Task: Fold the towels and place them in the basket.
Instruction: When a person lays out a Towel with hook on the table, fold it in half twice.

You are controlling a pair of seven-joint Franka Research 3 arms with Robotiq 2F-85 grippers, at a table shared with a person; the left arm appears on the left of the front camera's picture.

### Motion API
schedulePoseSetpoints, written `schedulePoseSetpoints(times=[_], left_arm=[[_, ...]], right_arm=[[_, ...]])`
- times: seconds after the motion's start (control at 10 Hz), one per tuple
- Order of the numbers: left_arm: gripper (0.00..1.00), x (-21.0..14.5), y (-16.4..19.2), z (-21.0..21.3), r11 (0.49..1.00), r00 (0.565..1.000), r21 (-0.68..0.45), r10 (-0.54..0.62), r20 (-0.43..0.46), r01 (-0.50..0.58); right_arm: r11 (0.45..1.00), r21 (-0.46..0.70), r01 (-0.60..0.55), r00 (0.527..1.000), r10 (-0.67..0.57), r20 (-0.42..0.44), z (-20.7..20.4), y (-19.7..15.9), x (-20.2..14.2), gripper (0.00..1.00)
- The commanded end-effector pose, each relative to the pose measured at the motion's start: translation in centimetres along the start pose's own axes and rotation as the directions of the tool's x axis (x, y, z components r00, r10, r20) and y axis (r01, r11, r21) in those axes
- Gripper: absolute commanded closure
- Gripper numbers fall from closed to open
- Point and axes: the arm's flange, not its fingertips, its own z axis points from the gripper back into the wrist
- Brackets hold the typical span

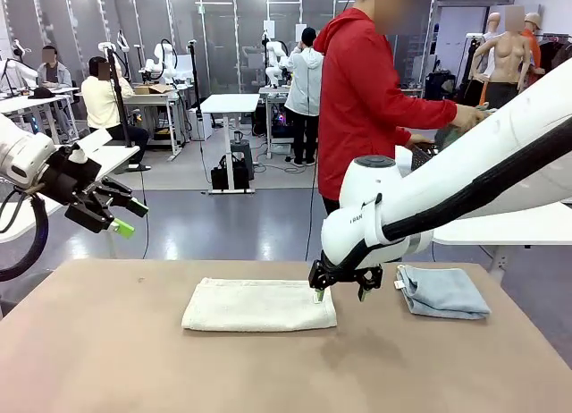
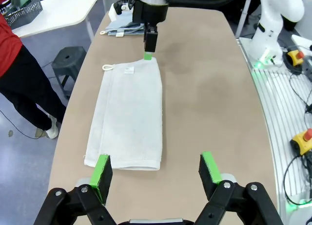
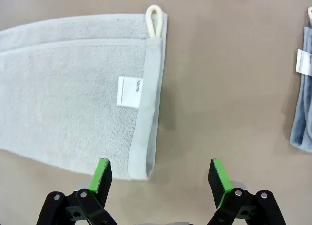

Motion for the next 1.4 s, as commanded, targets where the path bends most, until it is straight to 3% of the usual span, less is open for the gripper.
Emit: schedulePoseSetpoints(times=[0.0,0.4,0.8,0.9,1.3], left_arm=[[0.1,0.2,0.1,0.2,1.0,1.0,-0.002,0.001,-0.011,-0.001],[0.1,0.2,0.1,0.2,1.0,1.0,-0.002,0.001,-0.011,-0.001],[0.1,0.2,0.1,0.2,1.0,1.0,-0.002,0.001,-0.011,-0.001],[0.1,0.2,0.1,0.2,1.0,1.0,-0.002,0.001,-0.011,-0.001],[0.1,0.2,0.1,0.2,1.0,1.0,-0.002,0.001,-0.011,-0.001]], right_arm=[[0.997,-0.058,0.048,0.998,-0.045,0.045,-0.9,1.5,0.9,0.0],[0.99,-0.05,0.13,0.989,-0.126,0.078,-3.5,2.5,2.5,0.0],[0.988,-0.057,0.142,0.988,-0.138,0.062,-5.1,3.0,3.1,0.0],[0.986,-0.062,0.154,0.986,-0.15,0.065,-5.1,3.1,3.0,0.2],[0.987,-0.061,0.151,0.987,-0.148,0.061,-5.3,3.1,3.2,0.2]])
